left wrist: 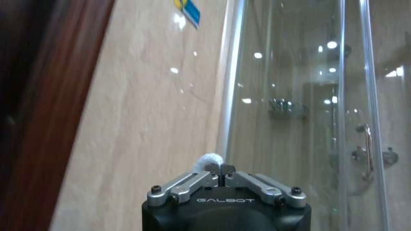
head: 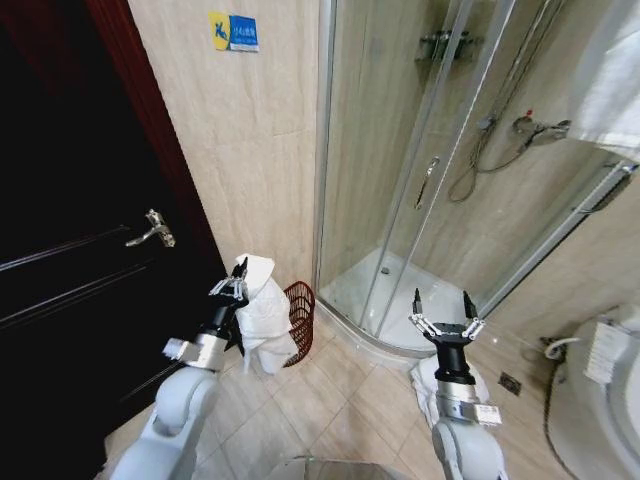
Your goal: Discard the used towel into the hamper.
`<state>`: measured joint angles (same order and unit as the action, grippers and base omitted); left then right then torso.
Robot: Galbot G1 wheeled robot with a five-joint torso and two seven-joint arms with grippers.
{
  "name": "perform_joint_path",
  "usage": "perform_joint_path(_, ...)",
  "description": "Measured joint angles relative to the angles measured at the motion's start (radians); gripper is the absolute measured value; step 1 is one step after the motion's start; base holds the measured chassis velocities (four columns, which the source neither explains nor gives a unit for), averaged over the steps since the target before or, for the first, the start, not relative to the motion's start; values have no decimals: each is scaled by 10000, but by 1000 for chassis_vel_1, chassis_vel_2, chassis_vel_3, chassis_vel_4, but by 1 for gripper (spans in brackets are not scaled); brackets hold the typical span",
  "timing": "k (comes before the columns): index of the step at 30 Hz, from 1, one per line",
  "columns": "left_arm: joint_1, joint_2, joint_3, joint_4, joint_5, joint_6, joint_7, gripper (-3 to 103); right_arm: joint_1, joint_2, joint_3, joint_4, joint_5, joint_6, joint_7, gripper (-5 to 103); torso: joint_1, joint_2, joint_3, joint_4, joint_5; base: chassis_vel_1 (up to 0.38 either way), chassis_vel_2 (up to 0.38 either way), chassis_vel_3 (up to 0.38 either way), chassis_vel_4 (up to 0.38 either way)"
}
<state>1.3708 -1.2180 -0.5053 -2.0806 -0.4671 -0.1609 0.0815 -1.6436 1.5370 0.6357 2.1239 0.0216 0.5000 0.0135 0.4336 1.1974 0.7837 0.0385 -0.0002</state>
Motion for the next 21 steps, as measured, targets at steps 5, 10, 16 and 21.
perform_joint_path(5, -756, 344, 487, 736, -253, -49, 24, 0, -16, 83, 5, -39, -119, 55, 0, 100, 0, 0, 0, 1, 0, 0, 0, 0, 0)
perform_joint_path(10, -1978, 821, 1145, 1576, -793, 14, -44, 0, -16, 302, -77, -56, -392, 198, -26, 100, 0, 0, 0, 0, -1, 0, 0, 0, 0)
perform_joint_path(16, -3501, 1375, 2022, 2742, -1290, 174, -454, 0, 10, 640, -76, -69, -569, 418, -235, 100, 0, 0, 0, 1, 0, 0, 0, 0, 0)
perform_joint_path(21, -4364, 1445, 2489, 3472, -1425, 190, -598, 0, -89, 709, -47, -48, -597, 559, -258, 100, 1, 0, 0, 1, 0, 0, 0, 0, 0)
